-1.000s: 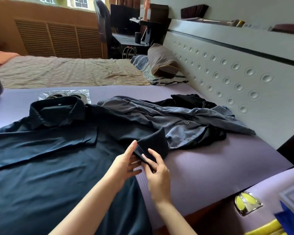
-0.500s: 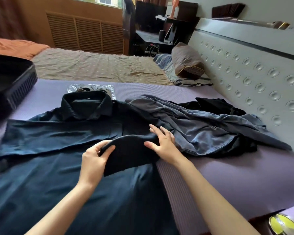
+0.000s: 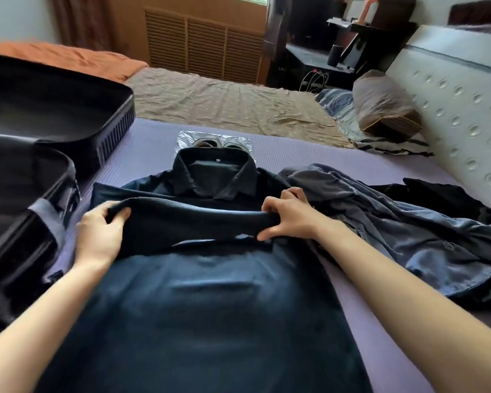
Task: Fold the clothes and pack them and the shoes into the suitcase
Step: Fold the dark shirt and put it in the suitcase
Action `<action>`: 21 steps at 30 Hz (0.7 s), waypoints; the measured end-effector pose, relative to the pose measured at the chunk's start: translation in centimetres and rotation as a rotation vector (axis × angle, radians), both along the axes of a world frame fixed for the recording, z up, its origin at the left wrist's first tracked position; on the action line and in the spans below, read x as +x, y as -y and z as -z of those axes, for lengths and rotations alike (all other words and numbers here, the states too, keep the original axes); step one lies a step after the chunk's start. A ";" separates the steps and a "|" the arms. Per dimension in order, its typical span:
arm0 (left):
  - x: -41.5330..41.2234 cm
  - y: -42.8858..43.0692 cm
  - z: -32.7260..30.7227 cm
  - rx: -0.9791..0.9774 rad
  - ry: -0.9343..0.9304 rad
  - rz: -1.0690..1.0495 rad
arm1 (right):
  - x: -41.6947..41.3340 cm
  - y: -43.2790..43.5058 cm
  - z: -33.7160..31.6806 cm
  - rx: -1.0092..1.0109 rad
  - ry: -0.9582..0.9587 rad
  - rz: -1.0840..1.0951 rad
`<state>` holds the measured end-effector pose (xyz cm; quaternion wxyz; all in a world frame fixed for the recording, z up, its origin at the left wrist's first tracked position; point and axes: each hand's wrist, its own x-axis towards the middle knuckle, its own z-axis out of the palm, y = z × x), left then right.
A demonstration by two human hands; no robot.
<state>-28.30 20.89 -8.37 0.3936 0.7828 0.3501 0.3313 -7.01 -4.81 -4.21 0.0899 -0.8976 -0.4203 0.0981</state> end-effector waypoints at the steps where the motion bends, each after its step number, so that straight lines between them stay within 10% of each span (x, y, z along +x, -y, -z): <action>1: 0.0 -0.4 0.1 0.004 -0.024 -0.049 | 0.4 -0.6 -0.1 0.000 -0.009 0.041; 21: 2.3 -3.8 1.4 0.077 -0.113 -0.196 | 3.7 2.5 3.4 0.166 0.424 -0.042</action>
